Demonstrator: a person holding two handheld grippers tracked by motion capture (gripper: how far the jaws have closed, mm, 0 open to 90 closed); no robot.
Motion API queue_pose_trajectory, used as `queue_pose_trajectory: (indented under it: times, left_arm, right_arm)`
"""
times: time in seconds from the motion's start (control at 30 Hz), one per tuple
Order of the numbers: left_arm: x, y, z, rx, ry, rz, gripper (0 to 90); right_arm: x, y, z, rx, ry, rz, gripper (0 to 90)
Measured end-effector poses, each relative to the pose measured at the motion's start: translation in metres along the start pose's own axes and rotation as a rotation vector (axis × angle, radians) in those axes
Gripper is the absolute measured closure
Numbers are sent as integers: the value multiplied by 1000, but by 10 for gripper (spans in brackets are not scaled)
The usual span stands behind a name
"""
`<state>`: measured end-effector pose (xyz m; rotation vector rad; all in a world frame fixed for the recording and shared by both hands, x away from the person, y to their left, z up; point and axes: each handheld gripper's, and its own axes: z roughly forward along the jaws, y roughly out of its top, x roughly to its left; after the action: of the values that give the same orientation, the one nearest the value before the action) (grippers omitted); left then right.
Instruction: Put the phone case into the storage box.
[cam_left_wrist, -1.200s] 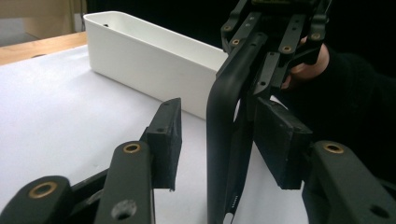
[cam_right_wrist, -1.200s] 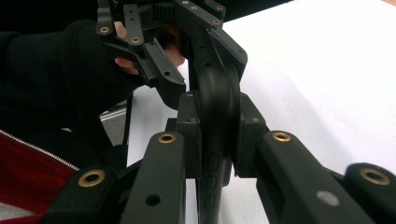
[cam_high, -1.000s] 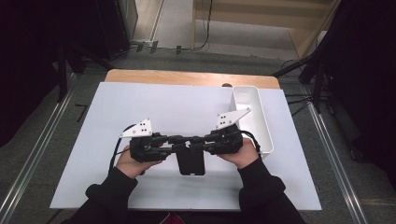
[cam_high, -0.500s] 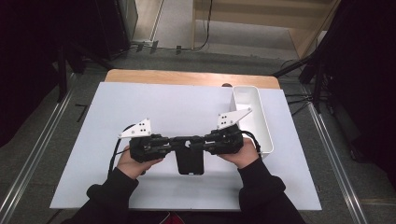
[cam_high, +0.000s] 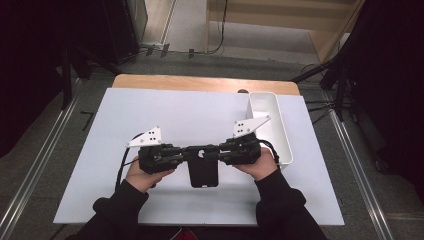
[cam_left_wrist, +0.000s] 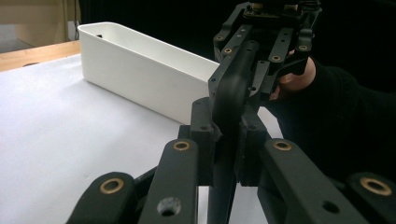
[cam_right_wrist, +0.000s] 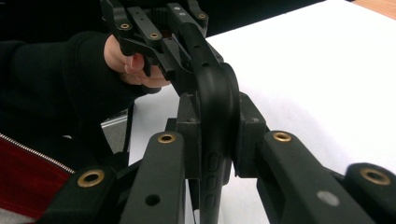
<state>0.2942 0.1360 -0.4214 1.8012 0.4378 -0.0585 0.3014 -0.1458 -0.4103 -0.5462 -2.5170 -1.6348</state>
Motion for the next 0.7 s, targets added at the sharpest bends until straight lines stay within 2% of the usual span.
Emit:
queue_pose_trajectory:
  times: [0.13,0.27,0.37,0.43,0.53,0.63,0.7]
  left_arm:
    - [0,0,-1,-7,-1,-8,805]
    - [0,1,-1,-4,8,-5,805]
    - [0,1,-1,2,17,-9,804]
    - [0,1,-1,-2,23,-17,804]
    - [1,1,-2,0,37,-10,803]
    - [2,1,-2,5,57,-17,803]
    - [2,1,-2,10,69,-18,803]
  right_arm:
    - [1,1,0,-7,-5,10,727]
    - [1,1,1,-7,-23,40,592]
    - [2,1,1,-19,-41,46,530]
    - [2,1,0,-28,-60,40,473]
    - [3,1,-2,-38,-62,36,419]
    - [4,1,-3,-57,-68,4,334]
    - [4,1,-4,-73,-92,-24,275]
